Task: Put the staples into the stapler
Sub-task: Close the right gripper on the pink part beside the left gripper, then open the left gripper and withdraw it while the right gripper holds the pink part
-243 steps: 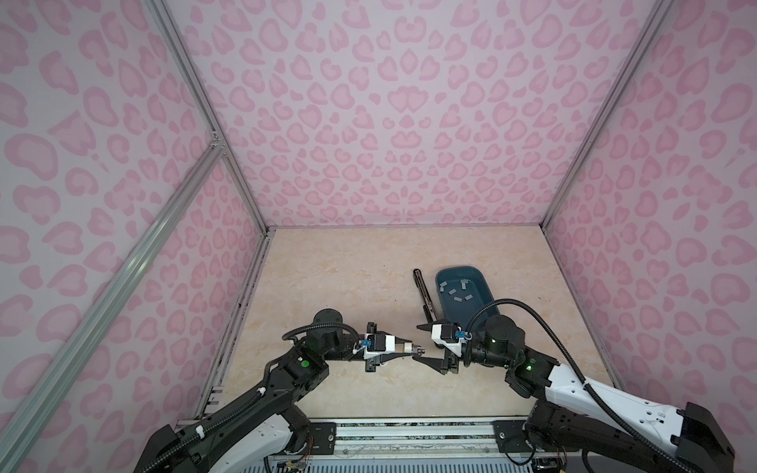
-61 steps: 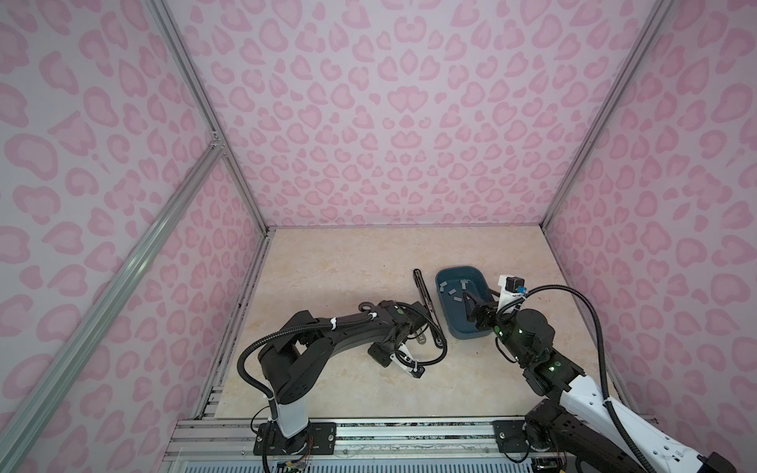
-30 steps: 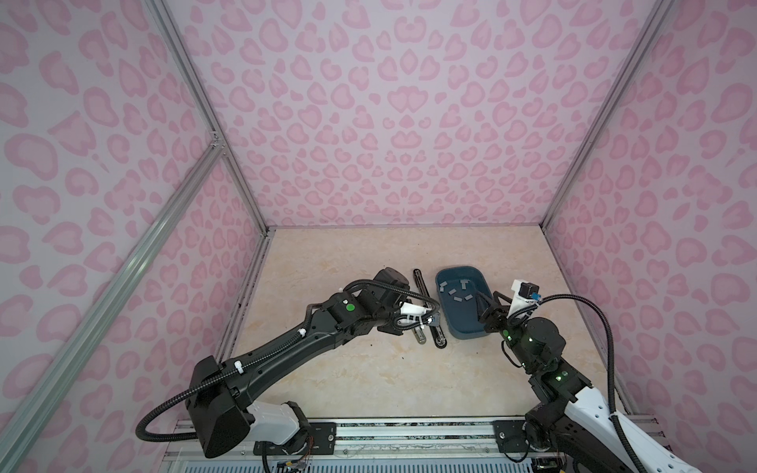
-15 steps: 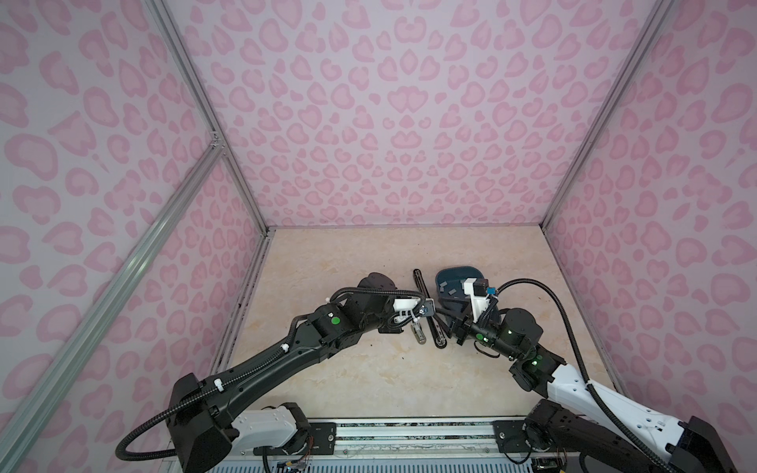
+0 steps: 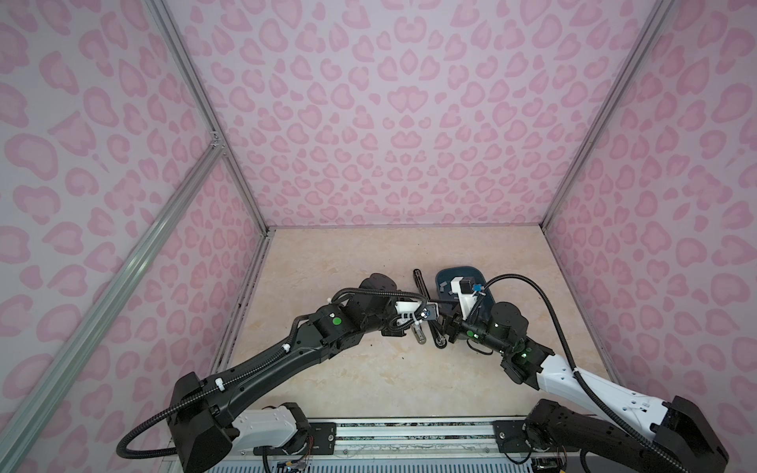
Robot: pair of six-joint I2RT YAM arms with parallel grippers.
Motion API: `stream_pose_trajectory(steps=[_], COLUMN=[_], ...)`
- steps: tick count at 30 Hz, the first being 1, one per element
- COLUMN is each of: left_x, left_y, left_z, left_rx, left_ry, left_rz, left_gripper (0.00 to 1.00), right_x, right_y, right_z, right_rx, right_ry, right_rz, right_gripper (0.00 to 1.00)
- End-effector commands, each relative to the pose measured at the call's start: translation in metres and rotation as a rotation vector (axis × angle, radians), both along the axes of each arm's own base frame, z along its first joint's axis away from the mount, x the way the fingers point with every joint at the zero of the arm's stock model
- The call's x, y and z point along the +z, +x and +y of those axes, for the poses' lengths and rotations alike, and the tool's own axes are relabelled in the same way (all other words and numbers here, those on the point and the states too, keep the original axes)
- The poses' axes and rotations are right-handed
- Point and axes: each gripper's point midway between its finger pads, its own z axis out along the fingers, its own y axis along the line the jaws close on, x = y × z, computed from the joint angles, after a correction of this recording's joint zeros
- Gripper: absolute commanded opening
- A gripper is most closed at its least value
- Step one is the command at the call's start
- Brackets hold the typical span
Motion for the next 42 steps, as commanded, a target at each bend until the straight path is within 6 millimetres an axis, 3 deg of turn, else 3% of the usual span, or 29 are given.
stream_pose_trajectory(steps=[1, 11, 24, 34, 42], left_x=[0.013, 0.020, 0.037, 0.044, 0.056], left_y=[-0.012, -0.019, -0.038, -0.043, -0.013], left_z=[-0.012, -0.012, -0.018, -0.018, 0.007], left_rx=[-0.091, -0.120, -0.208, -0.232, -0.107], left_ry=[-0.054, -0.079, -0.172, -0.216, -0.314], left_rz=[-0.012, -0.019, 0.012, 0.033, 0.087], left_gripper=[0.03, 0.03, 0.03, 0.03, 0.03], right_x=[-0.002, -0.013, -0.023, -0.021, -0.020], right_y=[0.006, 0.012, 0.021, 0.020, 0.027], right_z=[-0.003, -0.004, -0.010, -0.010, -0.035], right_rx=[-0.038, -0.072, -0.130, -0.126, -0.256], right_ry=[-0.005, -0.021, -0.062, -0.064, -0.110], right_rz=[0.008, 0.035, 0.062, 0.056, 0.025], right_gripper=[0.41, 0.26, 0.22, 0.27, 0.43])
